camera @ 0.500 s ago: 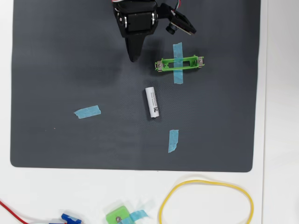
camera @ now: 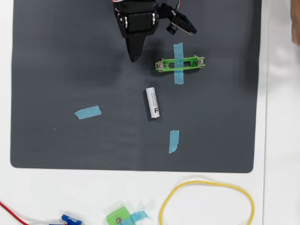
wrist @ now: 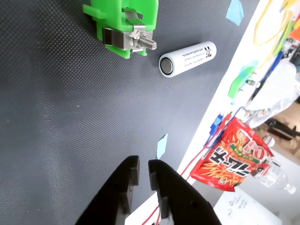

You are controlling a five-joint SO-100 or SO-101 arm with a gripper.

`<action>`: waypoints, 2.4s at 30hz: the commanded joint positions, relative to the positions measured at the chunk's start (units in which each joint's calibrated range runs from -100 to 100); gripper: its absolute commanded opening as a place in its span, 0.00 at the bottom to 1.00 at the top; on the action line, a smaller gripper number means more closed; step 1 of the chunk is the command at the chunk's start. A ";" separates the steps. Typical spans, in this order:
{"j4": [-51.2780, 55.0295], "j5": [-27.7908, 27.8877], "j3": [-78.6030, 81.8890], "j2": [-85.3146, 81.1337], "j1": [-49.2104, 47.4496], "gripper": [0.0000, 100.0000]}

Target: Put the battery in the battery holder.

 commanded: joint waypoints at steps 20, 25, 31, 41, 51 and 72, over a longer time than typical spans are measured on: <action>-0.49 1.52 -3.95 2.39 -2.75 0.00; -0.23 11.22 -25.10 29.68 -3.26 0.00; 24.86 37.15 -60.78 72.07 -4.30 0.02; 30.28 38.92 -65.89 84.27 -16.96 0.11; 18.48 38.97 -71.62 81.20 -18.00 0.11; 18.83 48.78 -86.15 103.54 -13.12 0.11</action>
